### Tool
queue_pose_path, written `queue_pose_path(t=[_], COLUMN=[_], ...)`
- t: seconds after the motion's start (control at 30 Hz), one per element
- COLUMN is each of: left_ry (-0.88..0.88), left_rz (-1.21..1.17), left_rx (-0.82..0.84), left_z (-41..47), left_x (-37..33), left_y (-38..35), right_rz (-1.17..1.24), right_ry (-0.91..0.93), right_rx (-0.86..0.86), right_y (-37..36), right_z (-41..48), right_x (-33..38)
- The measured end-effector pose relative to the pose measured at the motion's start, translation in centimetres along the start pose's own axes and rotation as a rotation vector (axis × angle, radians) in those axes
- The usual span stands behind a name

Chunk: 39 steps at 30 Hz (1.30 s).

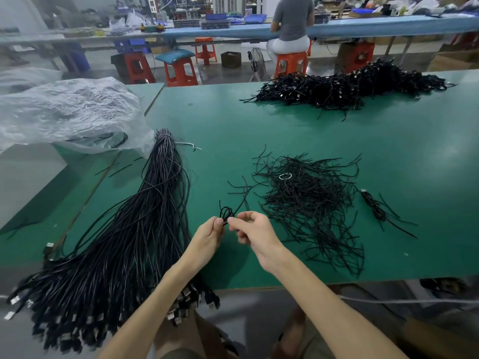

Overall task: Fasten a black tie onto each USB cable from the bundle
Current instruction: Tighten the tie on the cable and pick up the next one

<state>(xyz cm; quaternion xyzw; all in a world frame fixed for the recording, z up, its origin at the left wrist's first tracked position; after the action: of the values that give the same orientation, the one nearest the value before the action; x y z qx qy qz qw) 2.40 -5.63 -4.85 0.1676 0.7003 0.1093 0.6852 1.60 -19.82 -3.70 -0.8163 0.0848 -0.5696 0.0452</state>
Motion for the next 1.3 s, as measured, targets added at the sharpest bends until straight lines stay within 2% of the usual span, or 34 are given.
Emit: queue_pose_path(t=[0.13,0.3,0.47,0.53,0.63,0.73,0.83,1.0,1.17,1.3], left_ry=[0.009,0.042,0.118,0.163,0.219,0.221,0.223,0.246,0.306,0.329], left_rz=[-0.037,-0.100,-0.225,-0.306,-0.383,-0.396,-0.380,-0.366,-0.365,-0.370], left_rx=[0.024,0.056,0.100,0.169,0.373,0.490,0.498,0.435,0.336,0.285], left_z=[-0.3,-0.6,-0.7,-0.8,-1.3,-1.8,-2.1,-2.1,-1.8,-1.6], left_x=[-0.4,-0.6,-0.4,-0.5,-1.0,-1.4,-1.4,-1.3,-1.2,-1.3], left_y=[-0.2,-0.3,-0.2,-0.2,-0.6,-0.4,-0.2,-0.2,-0.2,-0.4], right_rz=[-0.035,0.094,0.056,0.065,0.072,-0.039,-0.154,-0.249,-0.531,-0.599], right_ry=[-0.073,-0.158,-0.101,-0.040,0.046,0.107,0.155,0.199,0.400,0.494], right_rx=[0.068,0.174,0.246,0.310,0.478,0.542,0.499,0.325,0.178,0.151], right_y=[0.1,0.0,0.4,0.4,0.0,-0.2,-0.1,0.7,1.2,1.1], right_z=[0.0,-0.1,-0.2,-0.4,-1.0,-1.5,-1.5,-0.9,-1.2,-1.9], right_x=[-0.4,-1.2,-0.9,-0.4,0.6,1.2,1.1,0.2,0.8,1.5])
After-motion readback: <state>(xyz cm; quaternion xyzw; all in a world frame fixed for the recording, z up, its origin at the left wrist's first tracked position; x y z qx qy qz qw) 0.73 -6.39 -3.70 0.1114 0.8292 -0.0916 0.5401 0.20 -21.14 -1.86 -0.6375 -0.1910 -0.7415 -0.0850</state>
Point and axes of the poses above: each hand's wrist, its own z-axis towards the middle knuckle, its own y-axis out of the back of the hand, x = y × z, the point moved 6 cm from there along z, towards the middle knuckle, and after that the axes turned 4 degrees about -x, right-handed, at the moved point
